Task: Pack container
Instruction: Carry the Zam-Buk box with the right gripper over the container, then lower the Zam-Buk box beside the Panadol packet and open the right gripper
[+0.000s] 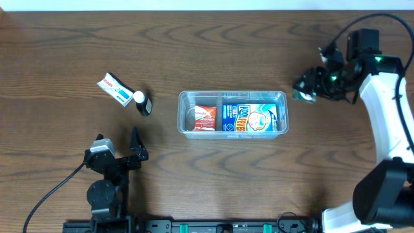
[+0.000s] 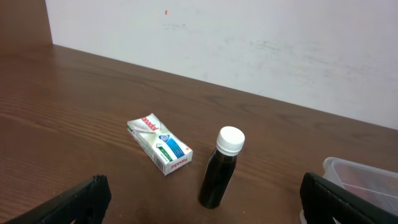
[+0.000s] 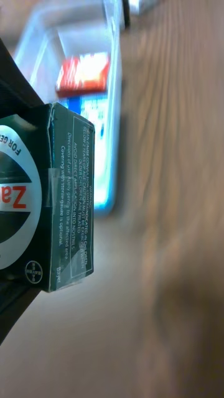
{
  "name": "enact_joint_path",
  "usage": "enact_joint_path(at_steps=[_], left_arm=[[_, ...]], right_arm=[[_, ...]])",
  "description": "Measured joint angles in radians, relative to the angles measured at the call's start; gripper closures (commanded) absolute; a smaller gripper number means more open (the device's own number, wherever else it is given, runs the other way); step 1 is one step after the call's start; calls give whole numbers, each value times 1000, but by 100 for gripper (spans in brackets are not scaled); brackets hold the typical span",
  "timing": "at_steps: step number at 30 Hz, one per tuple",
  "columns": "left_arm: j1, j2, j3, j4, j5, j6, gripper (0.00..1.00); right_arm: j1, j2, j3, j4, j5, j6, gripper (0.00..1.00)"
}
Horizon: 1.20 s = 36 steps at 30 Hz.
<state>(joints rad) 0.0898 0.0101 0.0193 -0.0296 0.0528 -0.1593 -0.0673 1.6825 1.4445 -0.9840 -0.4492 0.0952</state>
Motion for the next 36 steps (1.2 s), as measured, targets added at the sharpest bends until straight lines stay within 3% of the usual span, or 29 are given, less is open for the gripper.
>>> enact_joint_path(at_steps=[9,16,20,26,36], left_arm=[[0,0,0,0,0,0,2],[0,0,0,0,0,0,2],[0,0,0,0,0,0,2],[0,0,0,0,0,0,2],[0,0,0,0,0,0,2]], right_arm=[[332,-8,2,283,-41,127,44],[645,32,3,351,184,318,46],[751,76,3,340,305,416,46],[827,150,3,292,446,539,45],[835,254,3,289,529,652,45]])
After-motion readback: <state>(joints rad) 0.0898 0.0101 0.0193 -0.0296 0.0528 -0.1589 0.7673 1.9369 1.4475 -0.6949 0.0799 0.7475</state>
